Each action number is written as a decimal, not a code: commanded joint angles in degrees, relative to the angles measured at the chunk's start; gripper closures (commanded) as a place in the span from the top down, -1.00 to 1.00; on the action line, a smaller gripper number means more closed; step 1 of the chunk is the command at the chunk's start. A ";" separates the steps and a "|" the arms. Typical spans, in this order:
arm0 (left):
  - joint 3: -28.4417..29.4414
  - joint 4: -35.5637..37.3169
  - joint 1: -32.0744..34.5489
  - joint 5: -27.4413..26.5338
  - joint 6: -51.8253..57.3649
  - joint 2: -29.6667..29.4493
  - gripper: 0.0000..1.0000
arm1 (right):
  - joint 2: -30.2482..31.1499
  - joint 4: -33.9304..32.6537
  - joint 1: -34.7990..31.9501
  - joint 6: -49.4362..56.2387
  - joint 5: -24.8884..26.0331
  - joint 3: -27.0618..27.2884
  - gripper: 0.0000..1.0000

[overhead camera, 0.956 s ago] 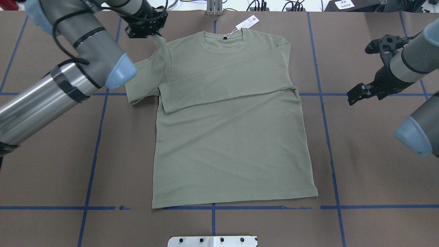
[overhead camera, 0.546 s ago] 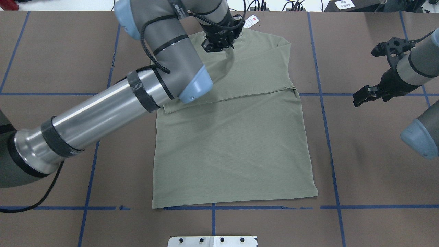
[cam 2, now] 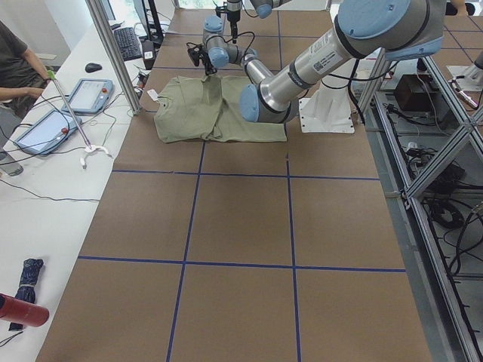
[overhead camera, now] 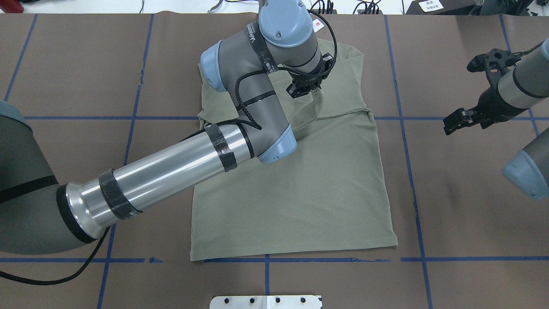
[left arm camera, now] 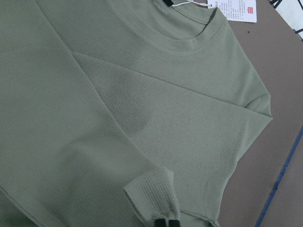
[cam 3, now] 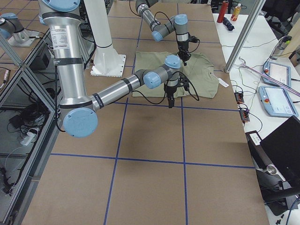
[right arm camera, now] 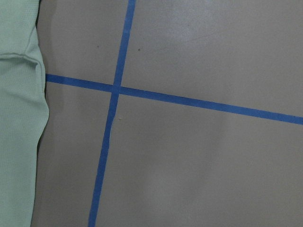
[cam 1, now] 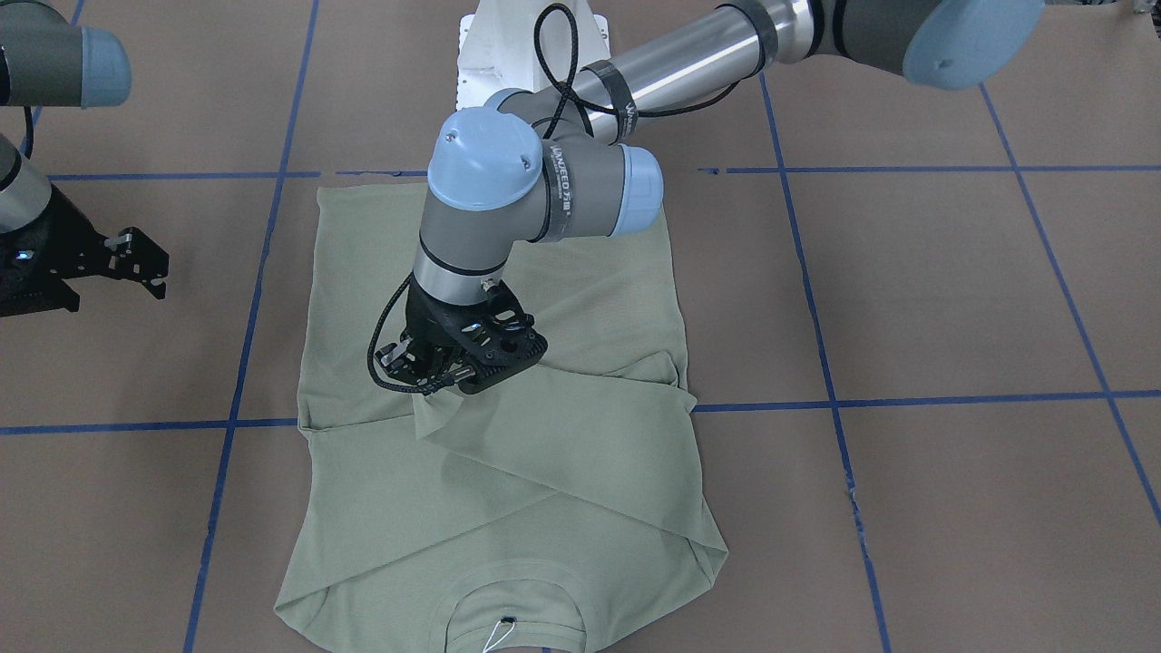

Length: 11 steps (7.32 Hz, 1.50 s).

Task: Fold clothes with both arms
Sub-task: 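Fold the sleeve with the left gripper across the shirt body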

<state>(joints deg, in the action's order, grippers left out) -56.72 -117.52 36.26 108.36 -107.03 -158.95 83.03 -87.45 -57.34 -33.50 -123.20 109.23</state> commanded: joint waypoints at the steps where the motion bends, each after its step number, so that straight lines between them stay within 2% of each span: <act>1: 0.82 -0.79 -2.75 -1.22 -3.52 -1.35 -1.00 | -0.23 0.00 0.04 0.01 0.06 -0.41 1.00; 2: 0.91 -0.79 -6.16 -3.31 -7.19 -3.01 -1.00 | -0.76 0.09 0.04 0.01 0.06 -1.29 1.00; 4: 2.04 -4.97 -10.58 -9.10 -5.24 -2.95 0.99 | -1.29 0.18 0.13 0.01 0.06 -1.56 1.00; 7: -0.21 -4.40 -8.06 -9.05 1.19 0.04 1.00 | -1.73 0.79 0.21 -0.25 0.06 -0.95 1.00; 9: -13.17 2.86 -5.25 -5.81 8.28 9.14 1.00 | -1.20 8.67 2.65 -8.02 0.15 -0.95 1.00; 11: -30.37 10.87 -3.31 -4.74 19.00 21.69 1.00 | -1.29 12.56 9.93 -21.37 1.72 1.85 1.00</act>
<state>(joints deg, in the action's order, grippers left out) -76.55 -111.35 31.62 102.67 -94.20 -144.90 81.77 -77.15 -51.85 -47.09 -122.53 109.29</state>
